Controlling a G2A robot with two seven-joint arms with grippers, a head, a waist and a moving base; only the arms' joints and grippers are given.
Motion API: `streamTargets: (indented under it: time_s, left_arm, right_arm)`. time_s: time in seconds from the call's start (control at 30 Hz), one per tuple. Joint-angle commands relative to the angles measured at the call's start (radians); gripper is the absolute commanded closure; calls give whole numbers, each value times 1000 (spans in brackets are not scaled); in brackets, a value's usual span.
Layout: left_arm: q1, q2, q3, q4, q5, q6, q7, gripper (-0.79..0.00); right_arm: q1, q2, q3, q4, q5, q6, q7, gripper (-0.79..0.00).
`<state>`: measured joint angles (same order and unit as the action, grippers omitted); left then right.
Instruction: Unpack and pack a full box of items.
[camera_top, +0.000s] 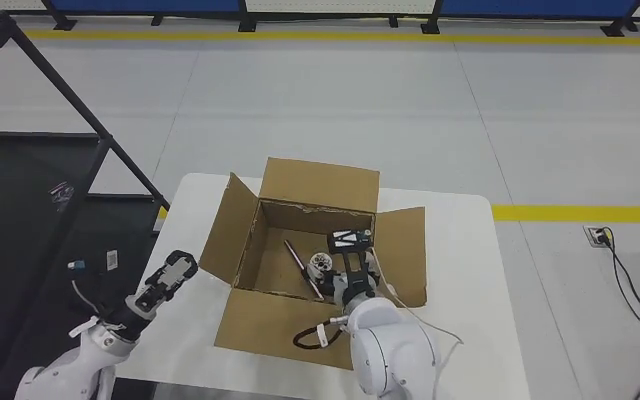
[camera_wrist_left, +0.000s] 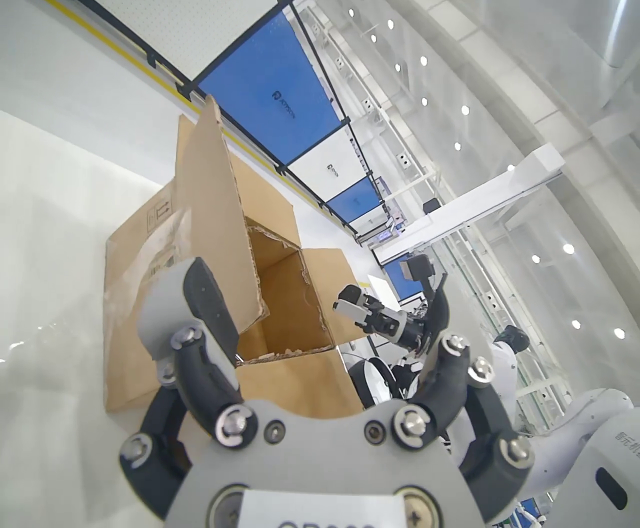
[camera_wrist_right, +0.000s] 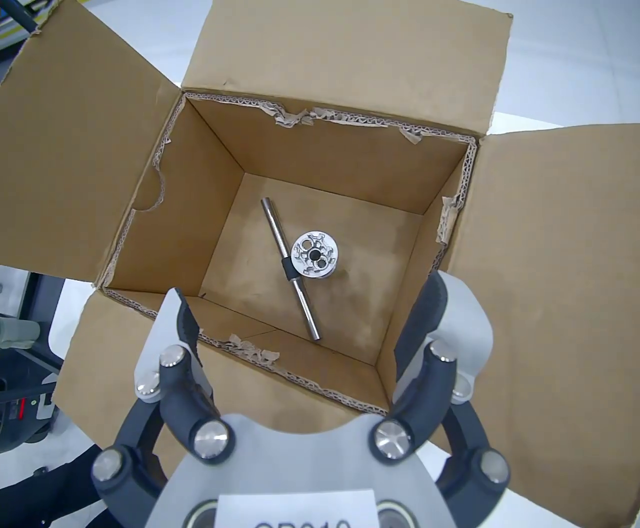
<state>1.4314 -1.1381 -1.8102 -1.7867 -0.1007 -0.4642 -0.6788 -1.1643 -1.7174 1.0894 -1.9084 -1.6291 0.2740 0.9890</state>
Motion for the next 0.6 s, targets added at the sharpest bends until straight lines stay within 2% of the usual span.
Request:
streamTargets:
  time_s: [0.0, 0.13, 0.33, 0.43, 0.57]
  left_arm:
    - [-15, 1, 16, 5, 9, 9, -10, -785]
    - [-58, 5, 54, 14, 37, 28, -39, -785]
    - [-118, 10, 127, 18, 84, 48, -83, -785]
    - [-139, 11, 162, 18, 98, 57, -96, -785]
    - [-166, 12, 208, 25, 124, 67, -114, -785]
  right_arm:
    - [-10, 1, 11, -8, 10, -3, -19, -785]
    - [-66, 9, 137, -117, 172, -22, -43, -785]
    - [-110, 26, 437, -227, 569, -88, 14, -785]
    - [-87, 38, 595, -192, 734, -98, 57, -785]
    - [-6, 60, 721, -56, 815, -105, 130, -785]
